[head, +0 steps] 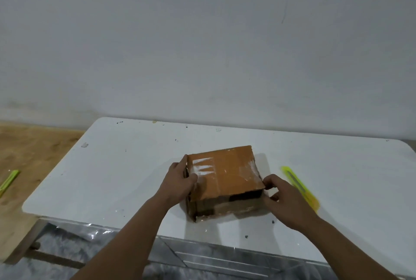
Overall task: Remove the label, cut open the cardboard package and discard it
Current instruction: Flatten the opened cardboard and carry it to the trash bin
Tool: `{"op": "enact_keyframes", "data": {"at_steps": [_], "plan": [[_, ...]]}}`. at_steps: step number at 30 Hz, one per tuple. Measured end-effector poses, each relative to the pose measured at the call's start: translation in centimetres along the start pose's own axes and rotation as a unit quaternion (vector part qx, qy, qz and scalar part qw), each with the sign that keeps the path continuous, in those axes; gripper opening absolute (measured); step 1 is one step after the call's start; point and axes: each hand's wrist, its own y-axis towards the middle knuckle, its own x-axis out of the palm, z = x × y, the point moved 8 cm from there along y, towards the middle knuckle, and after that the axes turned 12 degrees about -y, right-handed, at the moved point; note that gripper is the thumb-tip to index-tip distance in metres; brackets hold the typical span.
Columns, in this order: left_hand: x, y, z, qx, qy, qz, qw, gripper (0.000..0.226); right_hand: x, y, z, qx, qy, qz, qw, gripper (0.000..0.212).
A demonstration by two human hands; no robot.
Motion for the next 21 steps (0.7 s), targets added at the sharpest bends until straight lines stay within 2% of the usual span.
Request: {"op": "enact_keyframes", "data": {"at_steps": [3, 8, 10, 12, 16, 21], "plan": [[-0.1, 0.5, -0.1, 0.015, 0.037, -0.015, 0.999, 0.074, 0.2, -0.3, 0.2, 0.027, -0.016, 0.023, 0.999, 0.019], [0.0, 2.2, -0.3, 0.041, 0.089, -0.03, 0.995, 0.072, 0.1, 0.5, 0.4, 0.055, -0.021, 0.073, 0.996, 0.014], [-0.1, 2.9, -0.1, 0.065, 0.14, -0.021, 0.988, 0.068, -0.5, 0.5, 0.9, 0.085, -0.01, 0.111, 0.99, 0.027], [0.0, 3.4, -0.1, 0.089, 0.198, -0.018, 0.976, 0.068, -0.3, 0.4, 1.5, 0.111, -0.01, 0.104, 0.988, 0.04], [0.4, 3.7, 0.5, 0.106, 0.355, -0.001, 0.929, 0.082, 1.5, 0.3, 2.1, 0.138, -0.08, 0.033, 0.987, 0.043], [1.7, 3.1, 3.6, 0.212, 0.473, 0.071, 0.852, 0.083, 0.2, 0.4, 0.4, 0.124, -0.335, 0.064, 0.932, 0.057]]}}
